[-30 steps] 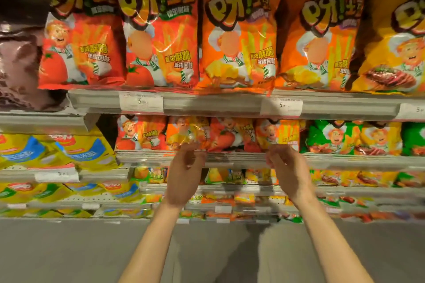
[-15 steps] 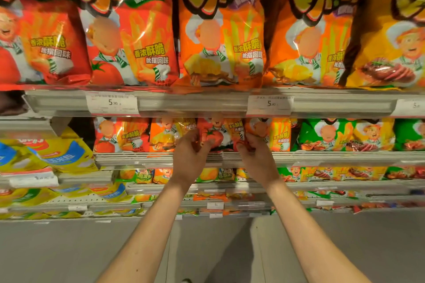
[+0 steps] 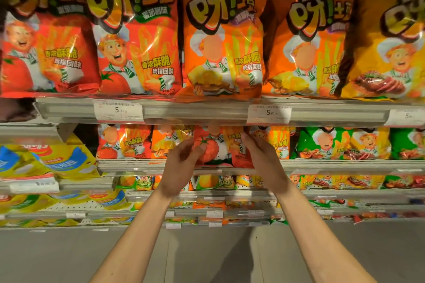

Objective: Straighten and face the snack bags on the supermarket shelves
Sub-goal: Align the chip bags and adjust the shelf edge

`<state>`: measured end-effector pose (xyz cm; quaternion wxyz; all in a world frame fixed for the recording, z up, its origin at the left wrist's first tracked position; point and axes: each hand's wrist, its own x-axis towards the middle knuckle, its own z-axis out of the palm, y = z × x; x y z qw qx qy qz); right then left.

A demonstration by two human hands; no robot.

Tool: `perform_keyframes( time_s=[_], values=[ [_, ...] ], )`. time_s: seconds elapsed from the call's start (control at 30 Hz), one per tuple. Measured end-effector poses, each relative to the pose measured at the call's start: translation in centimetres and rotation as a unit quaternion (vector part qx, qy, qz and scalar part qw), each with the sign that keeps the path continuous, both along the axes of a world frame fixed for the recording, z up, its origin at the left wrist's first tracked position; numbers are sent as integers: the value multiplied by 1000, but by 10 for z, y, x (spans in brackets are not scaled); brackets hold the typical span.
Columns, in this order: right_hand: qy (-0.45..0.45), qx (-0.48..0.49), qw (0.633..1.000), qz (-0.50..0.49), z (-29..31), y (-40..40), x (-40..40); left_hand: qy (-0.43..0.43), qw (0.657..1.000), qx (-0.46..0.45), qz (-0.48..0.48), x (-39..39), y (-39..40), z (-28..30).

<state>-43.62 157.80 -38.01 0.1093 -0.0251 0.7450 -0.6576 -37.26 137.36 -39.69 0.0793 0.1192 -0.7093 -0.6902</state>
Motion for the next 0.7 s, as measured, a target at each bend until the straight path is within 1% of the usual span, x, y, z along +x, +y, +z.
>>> perform_keyframes(
  time_s=[0.07,0.13,0.27,0.4,0.57,0.7],
  values=[
    [-21,19,999,27,1,-4,0,-12,1000,-9,-22,7,-4,-6],
    [-12,30,999,28,-1,-6,4,-27,999,0,-25,14,-9,-9],
    [-6,-13,999,29,-9,-9,18,-36,998,29,-32,24,-18,-4],
    [-11,-7,999,53,-16,-21,33,-48,997,-22,-65,28,-24,4],
    [-13,12,999,40,-26,-51,55,-15,999,-43,-19,49,-48,-6],
    [-21,19,996,86,-33,-75,69,-19,999,-39,33,72,-73,-11]
  ],
)
